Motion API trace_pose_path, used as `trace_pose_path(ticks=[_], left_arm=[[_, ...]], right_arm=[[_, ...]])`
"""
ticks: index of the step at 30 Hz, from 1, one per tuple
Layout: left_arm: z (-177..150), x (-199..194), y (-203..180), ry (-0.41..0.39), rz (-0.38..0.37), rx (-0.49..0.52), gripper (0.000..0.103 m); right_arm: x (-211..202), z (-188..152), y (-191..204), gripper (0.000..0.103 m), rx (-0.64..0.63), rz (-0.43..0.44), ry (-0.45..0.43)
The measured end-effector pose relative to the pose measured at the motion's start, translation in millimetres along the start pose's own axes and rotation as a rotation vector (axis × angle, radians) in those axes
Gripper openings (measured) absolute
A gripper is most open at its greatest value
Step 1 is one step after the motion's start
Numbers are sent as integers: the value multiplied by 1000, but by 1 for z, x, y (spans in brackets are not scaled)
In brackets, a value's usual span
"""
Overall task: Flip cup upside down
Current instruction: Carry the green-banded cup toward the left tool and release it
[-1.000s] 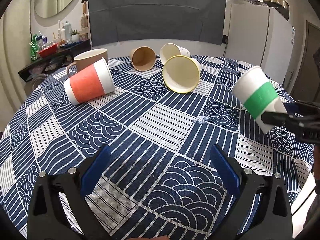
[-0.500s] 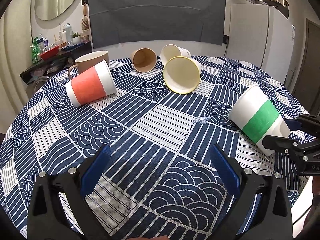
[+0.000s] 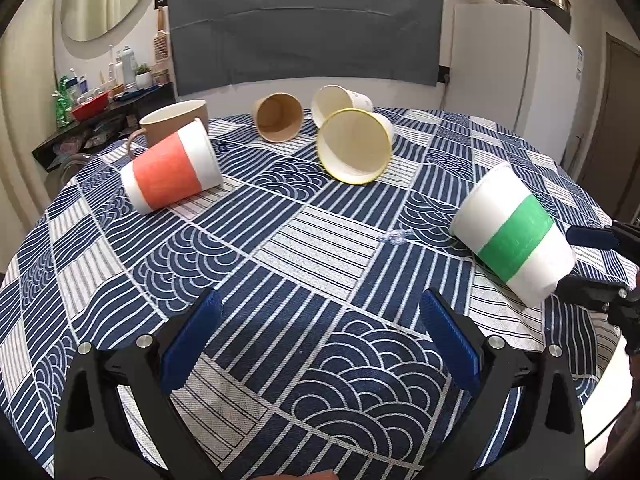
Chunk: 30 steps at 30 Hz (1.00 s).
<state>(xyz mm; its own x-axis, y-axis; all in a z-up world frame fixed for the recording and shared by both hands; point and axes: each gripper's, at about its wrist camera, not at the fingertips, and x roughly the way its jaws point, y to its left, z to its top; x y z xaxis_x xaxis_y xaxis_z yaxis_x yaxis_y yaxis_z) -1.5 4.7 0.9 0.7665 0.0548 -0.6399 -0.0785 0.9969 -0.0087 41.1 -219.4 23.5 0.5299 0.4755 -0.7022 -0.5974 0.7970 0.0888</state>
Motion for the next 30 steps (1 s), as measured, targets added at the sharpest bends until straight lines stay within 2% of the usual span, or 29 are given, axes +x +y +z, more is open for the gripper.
trace_pose_path(ticks=[2,4,8,12,15,20,22,26,30], left_arm=[[0,0,-2,-2,-3,8,97],[0,-5,-6,-38,1,32,97],[-2,-15,-20,-95,-7,133,97],[4,-22,-38,-97,-52,226,97],[16,-25,-47,-76,-95,251,97],[42,-20,-60,47,-166,182,97],[47,-21,-68,69,-182,163,97],[52,-22,-96,89,-158,150,97],[48,-9,-126,135,-81,98,97]], right_arm=[[-5,-2,-10,88,23,-9,-14],[-11,-4,-25,88,54,-20,-36],[-19,-6,-53,88,120,-15,-55],[-25,-9,-78,88,175,-27,-82],[-20,-8,-92,88,202,-46,-81],[-13,-6,-107,88,214,-75,-84],[-11,-5,-112,88,215,-84,-84],[-10,-2,-120,88,215,-111,-99],[-14,-3,-125,88,209,-89,-128]])
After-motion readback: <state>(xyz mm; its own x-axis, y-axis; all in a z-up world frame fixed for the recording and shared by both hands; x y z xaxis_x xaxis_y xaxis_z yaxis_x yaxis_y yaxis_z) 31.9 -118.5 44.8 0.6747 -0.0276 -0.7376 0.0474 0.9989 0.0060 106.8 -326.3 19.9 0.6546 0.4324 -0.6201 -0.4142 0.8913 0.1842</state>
